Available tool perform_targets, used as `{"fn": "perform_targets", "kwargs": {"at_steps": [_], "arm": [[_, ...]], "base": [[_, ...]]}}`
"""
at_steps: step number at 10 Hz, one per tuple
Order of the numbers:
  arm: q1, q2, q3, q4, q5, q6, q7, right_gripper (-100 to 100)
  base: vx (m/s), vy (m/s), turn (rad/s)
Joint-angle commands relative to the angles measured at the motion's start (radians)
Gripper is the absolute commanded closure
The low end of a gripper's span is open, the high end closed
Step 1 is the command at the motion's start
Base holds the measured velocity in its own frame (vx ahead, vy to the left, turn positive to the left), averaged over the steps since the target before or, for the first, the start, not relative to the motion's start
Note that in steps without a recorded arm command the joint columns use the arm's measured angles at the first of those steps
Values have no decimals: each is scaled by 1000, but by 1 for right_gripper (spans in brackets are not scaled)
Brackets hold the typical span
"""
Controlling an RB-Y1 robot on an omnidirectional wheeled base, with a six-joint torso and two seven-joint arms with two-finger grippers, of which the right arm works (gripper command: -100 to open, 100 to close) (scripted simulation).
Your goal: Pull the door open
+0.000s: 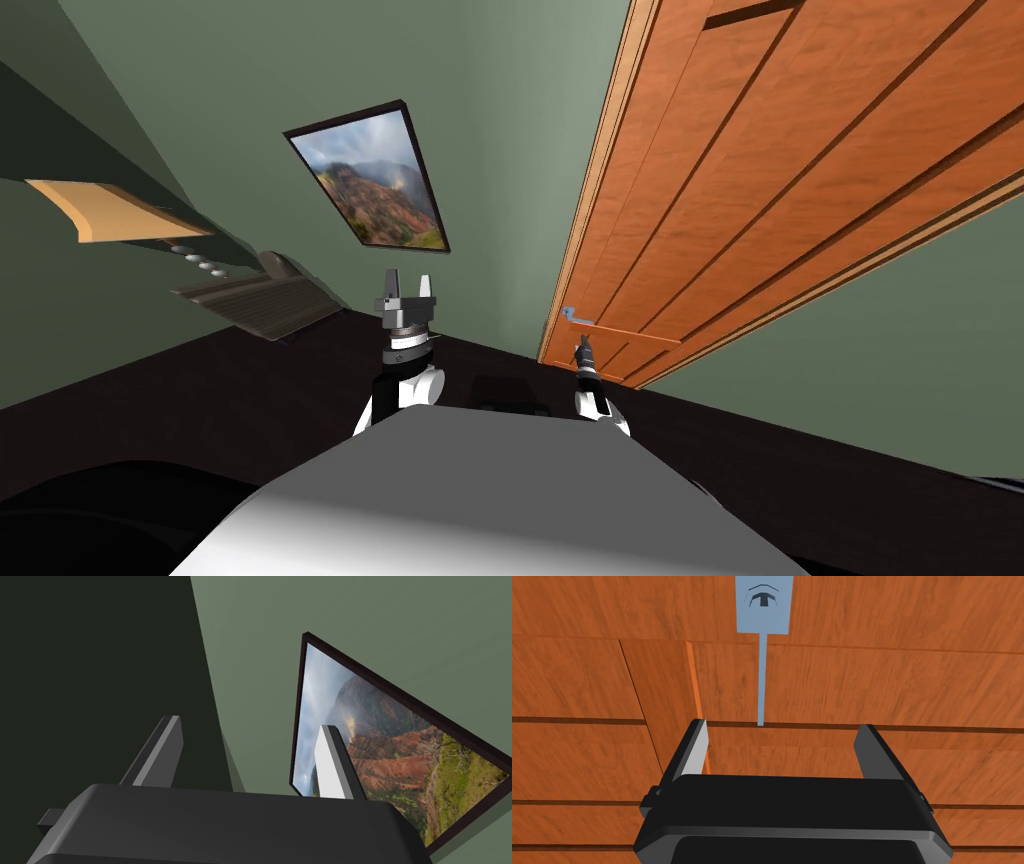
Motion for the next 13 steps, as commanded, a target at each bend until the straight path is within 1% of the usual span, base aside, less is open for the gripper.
{"fn": "perform_targets", "kwargs": {"at_steps": [1,2,3,4,7,8,9,11,12,13], "arm": [[-12,-2,-3,28,-4,-6,-1,-100],[-6,-2,-2,15,-2,-2,0,-100],[3,-21,-10,26,-9,-14,-18,-100],[7,-28,-12,29,-11,-17,-24,-100],[30,-71,-30,50,-25,-42,-62,-100],[30,-71,-30,50,-25,-42,-62,-100],[41,-92,-39,61,-32,-54,-82,-100],[53,-114,-48,71,-39,-67,-101,-100],[56,-120,-50,74,-41,-70,-106,-100],[51,-116,-48,75,-39,-65,-102,-100]], "base": [[69,-49,68],[28,-20,11],[141,43,134],[203,30,110],[193,11,134],[141,11,24],[129,-10,102],[183,-13,125],[149,-39,51],[62,-23,15]]}}
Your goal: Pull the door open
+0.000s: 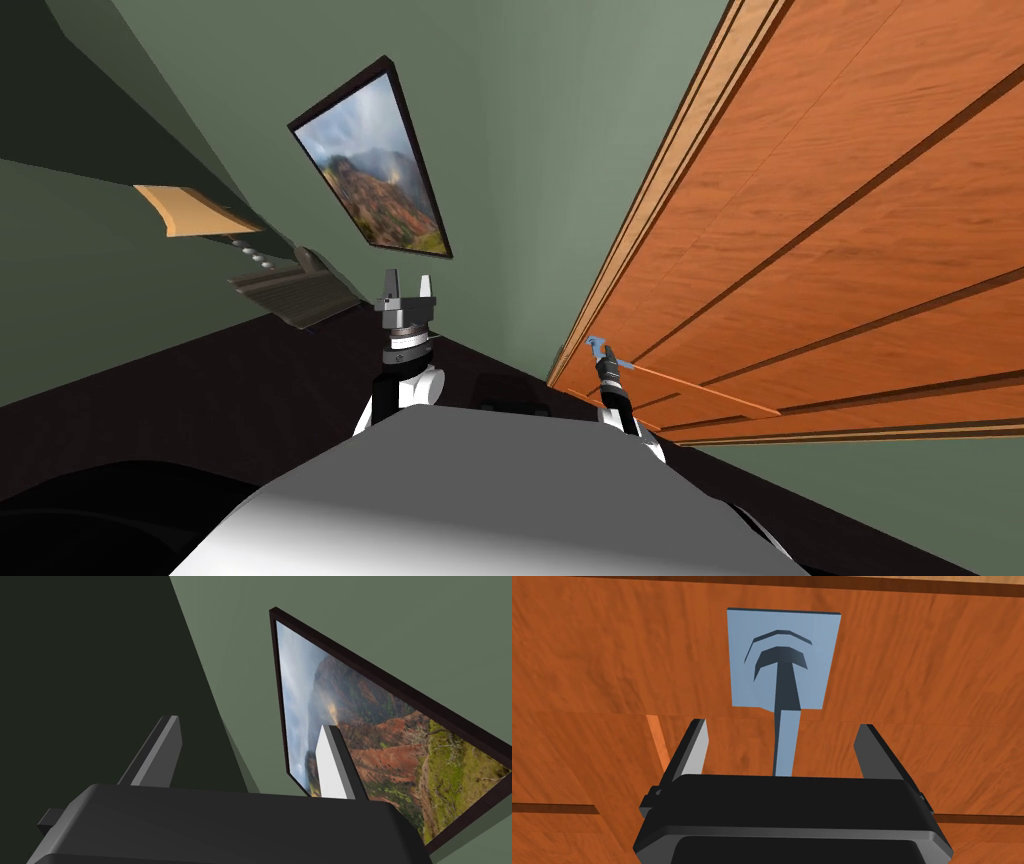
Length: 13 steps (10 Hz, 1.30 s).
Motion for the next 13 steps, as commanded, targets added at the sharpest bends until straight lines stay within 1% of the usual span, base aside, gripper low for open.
{"fn": "perform_targets", "kwargs": {"at_steps": [1,6,7,8,12,13], "arm": [[1,1,0,-4,0,5,1,100],[1,1,0,-4,0,5,1,100],[9,-8,13,-5,8,0,-14,100],[11,-10,17,-6,10,-2,-18,100],[29,-34,54,-13,30,-22,-60,100],[36,-44,68,-16,38,-29,-77,100]], "base": [[-6,3,-10],[-13,4,-1],[-80,-22,114],[-150,-16,84],[-213,-26,89],[-239,-54,146]]}}
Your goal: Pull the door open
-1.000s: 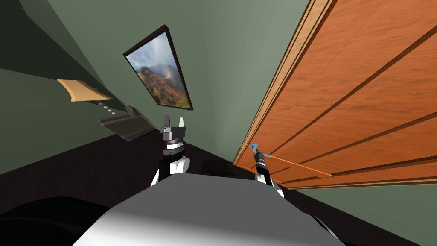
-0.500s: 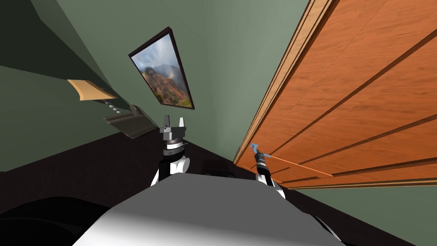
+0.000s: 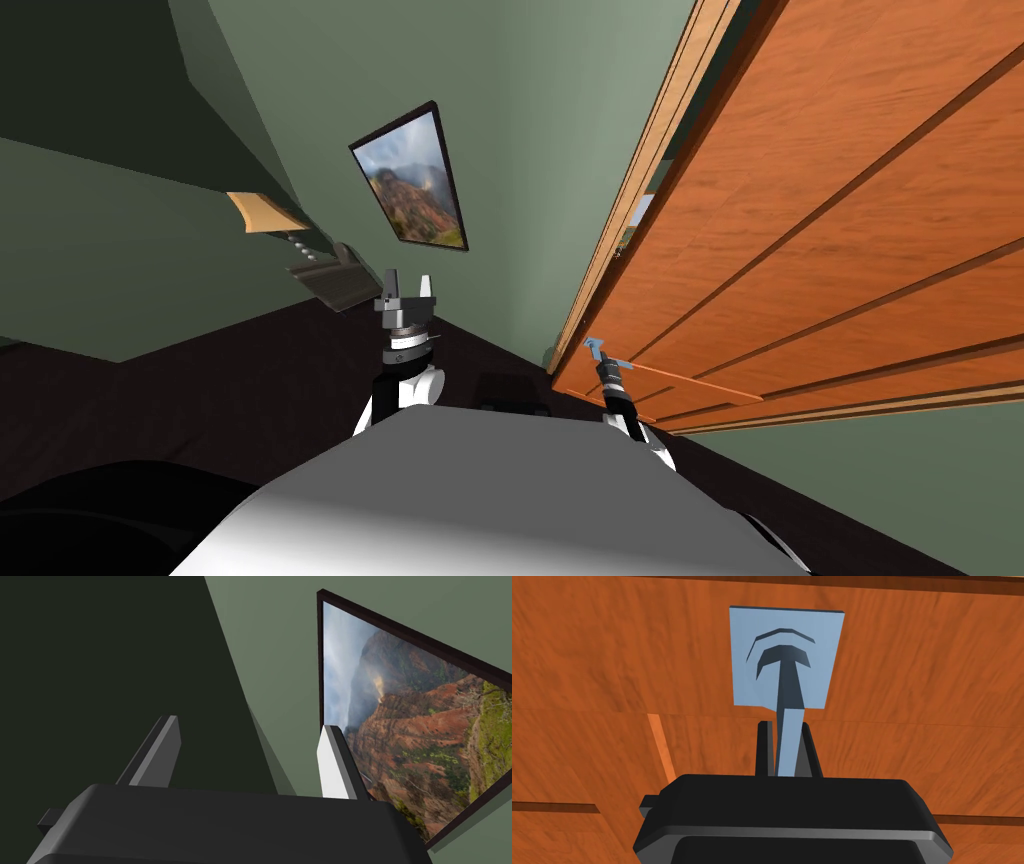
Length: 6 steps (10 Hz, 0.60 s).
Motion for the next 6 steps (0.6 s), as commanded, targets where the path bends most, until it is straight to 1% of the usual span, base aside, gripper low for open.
{"fn": "perform_targets", "kwargs": {"at_steps": [1,3,4,5,6], "arm": [[6,-10,19,-2,11,-13,-22,100],[15,-21,35,-5,20,-22,-41,100],[15,-17,31,-11,18,-14,-34,100],[32,-29,49,-13,27,-32,-55,100],[41,-36,57,-15,31,-42,-65,100]], "base": [[-229,-57,121],[-214,-48,89],[-100,-8,19],[-156,-41,109],[-240,-66,142]]}}
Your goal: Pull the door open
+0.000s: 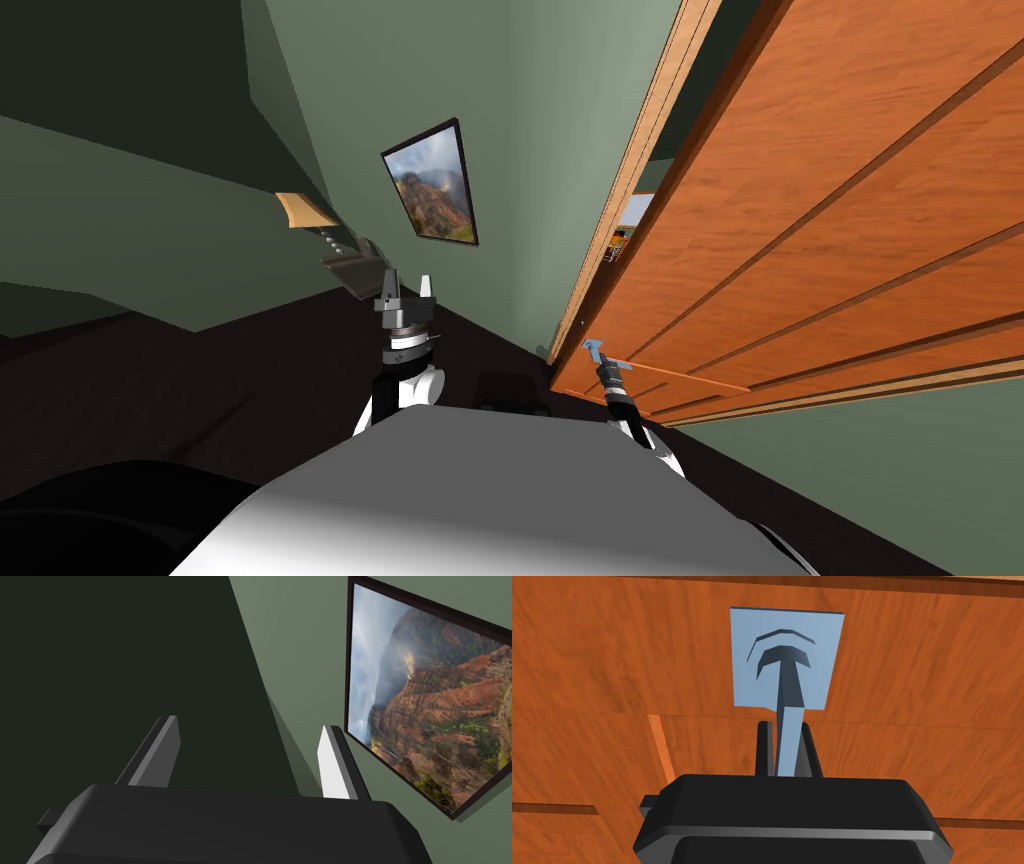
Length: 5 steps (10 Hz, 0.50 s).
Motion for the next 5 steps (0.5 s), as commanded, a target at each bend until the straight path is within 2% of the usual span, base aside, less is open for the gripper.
{"fn": "perform_targets", "kwargs": {"at_steps": [1,5], "arm": [[18,-13,17,-4,9,-21,-21,100],[63,-52,61,-16,32,-75,-76,100]], "base": [[-230,-35,111],[-237,-55,129]]}}
